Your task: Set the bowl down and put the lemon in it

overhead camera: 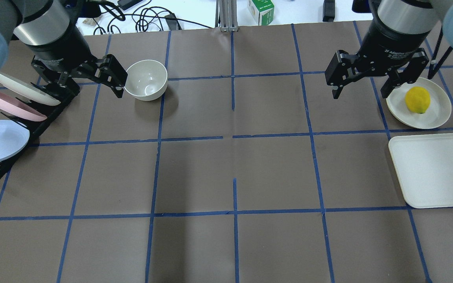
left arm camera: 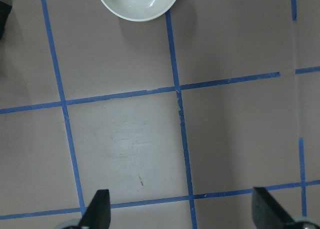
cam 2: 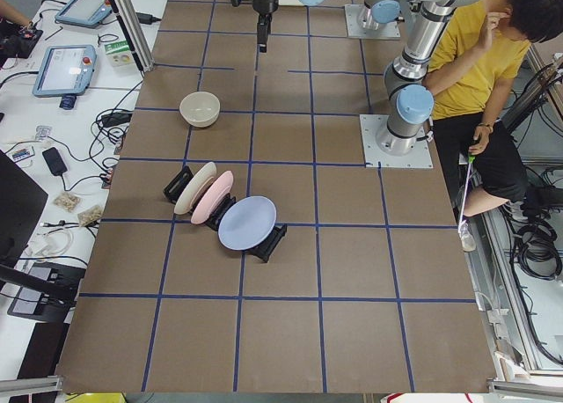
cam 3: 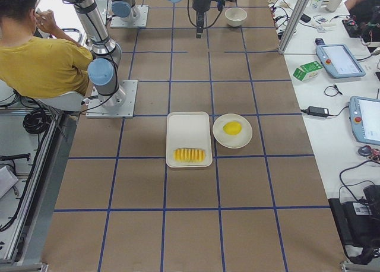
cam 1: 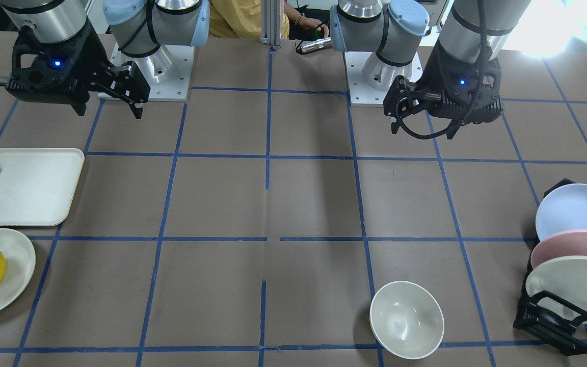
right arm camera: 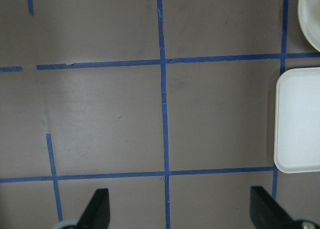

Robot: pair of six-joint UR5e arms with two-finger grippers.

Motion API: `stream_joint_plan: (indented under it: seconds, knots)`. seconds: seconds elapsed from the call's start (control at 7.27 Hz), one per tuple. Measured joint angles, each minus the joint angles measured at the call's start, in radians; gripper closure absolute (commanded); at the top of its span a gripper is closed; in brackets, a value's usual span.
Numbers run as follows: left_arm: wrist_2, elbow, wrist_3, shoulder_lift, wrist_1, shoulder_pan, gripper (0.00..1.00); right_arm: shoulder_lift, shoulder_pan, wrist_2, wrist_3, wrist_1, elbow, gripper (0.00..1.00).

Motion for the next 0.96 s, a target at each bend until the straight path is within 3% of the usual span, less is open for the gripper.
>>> stream_joint_plan:
  seconds: [0.69, 0.96]
  knots:
    - [-0.001, 0.003, 0.005, -0.014, 0.005, 0.005, 0.0, 0.002, -0.001, -0.007, -0.006, -0.002, 0.001, 0.0]
    - [0.0, 0.016, 0.006, -0.115, 0.067, 0.015, 0.0, 0.02, -0.005, -0.018, -0.014, -0.016, 0.01, 0.0]
